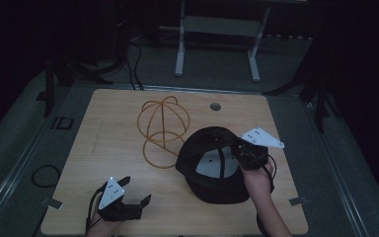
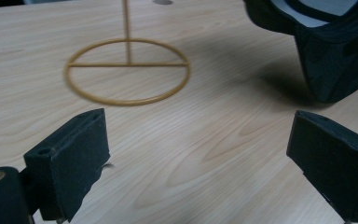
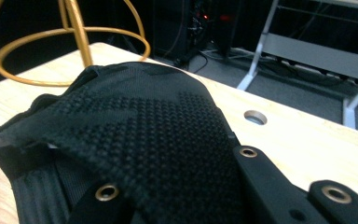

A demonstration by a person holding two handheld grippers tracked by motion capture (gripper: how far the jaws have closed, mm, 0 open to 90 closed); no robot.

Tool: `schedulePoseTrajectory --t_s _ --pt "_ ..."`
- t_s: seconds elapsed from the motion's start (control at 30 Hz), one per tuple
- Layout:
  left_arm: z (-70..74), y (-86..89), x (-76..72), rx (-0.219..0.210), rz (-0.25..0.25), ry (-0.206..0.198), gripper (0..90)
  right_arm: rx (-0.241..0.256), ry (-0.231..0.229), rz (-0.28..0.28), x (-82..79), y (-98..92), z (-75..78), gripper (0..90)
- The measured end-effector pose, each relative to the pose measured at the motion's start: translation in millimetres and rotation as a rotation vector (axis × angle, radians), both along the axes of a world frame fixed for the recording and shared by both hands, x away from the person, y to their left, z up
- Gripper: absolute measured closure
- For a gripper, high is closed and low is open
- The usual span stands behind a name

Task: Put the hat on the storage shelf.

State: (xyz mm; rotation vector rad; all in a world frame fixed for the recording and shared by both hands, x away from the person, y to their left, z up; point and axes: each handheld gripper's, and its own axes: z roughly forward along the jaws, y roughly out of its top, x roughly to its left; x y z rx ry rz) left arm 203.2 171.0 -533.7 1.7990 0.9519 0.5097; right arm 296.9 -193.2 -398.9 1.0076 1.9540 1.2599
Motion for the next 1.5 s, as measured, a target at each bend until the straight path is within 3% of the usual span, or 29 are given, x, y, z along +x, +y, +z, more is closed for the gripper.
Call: schedulePoseTrajectory --t_s 0.07,0.1,0.17,0.3,0.53,0.67,0.7,0.77,0.83,0.93,1.03,1.13,1.3,1.4,1.5 --pt "0.0 0.0 0.0 0.000 0.000 0.000 6.4 0.004 -0.005 0.007 -2.0 0.4 1.5 88.5" --pt "9.8 -9.7 4.6 -0.011 -0.024 -0.017 6.4 0.009 -0.015 0.016 -6.2 1.2 3.2 88.5" --pt "16.3 -17.2 9.0 -0.019 -0.040 -0.028 6.6 0.016 -0.019 0.025 -9.8 1.9 3.8 88.4" --pt "26.0 -33.3 18.5 0.005 -0.077 -0.060 9.0 0.015 -0.026 0.043 -16.0 4.2 2.0 88.5" --pt "37.2 -53.4 32.6 -0.025 -0.116 -0.056 10.5 0.009 -0.020 0.075 -19.7 9.5 -5.1 88.4" --pt "40.2 -59.9 35.5 -0.013 -0.118 -0.062 15.1 0.004 -0.018 0.084 -21.1 11.8 -7.1 88.4" --pt "43.9 -70.7 40.8 -0.010 -0.137 -0.049 15.2 0.009 -0.019 0.092 -22.5 12.4 -7.4 88.4" --pt "45.2 -74.0 42.6 0.001 -0.132 -0.047 16.0 0.013 -0.017 0.098 -23.7 12.8 -7.3 88.4" --pt "47.7 -77.4 45.6 -0.016 -0.120 -0.053 20.1 0.010 -0.021 0.103 -24.3 13.0 -7.2 88.4" --pt "52.6 -83.3 50.4 -0.011 -0.099 -0.066 37.5 0.015 -0.026 0.121 -27.2 14.0 -6.5 88.4" --pt "54.7 -83.7 52.4 -0.032 -0.102 -0.056 48.3 0.016 -0.028 0.132 -28.4 14.3 -6.4 88.4" --pt "57.2 -84.8 51.7 -0.037 -0.086 -0.072 57.0 0.017 -0.028 0.140 -30.0 13.7 -6.5 88.4" --pt "62.4 -84.7 47.8 -0.088 -0.032 -0.116 71.6 0.019 -0.026 0.148 -33.1 13.1 -9.2 88.4" --pt "64.7 -85.8 45.4 -0.080 -0.013 -0.136 85.3 0.022 -0.021 0.156 -35.2 13.8 -11.3 88.4" --pt "67.1 -86.6 44.4 -0.065 -0.009 -0.150 87.8 0.027 -0.018 0.163 -37.5 13.1 -12.0 88.3"
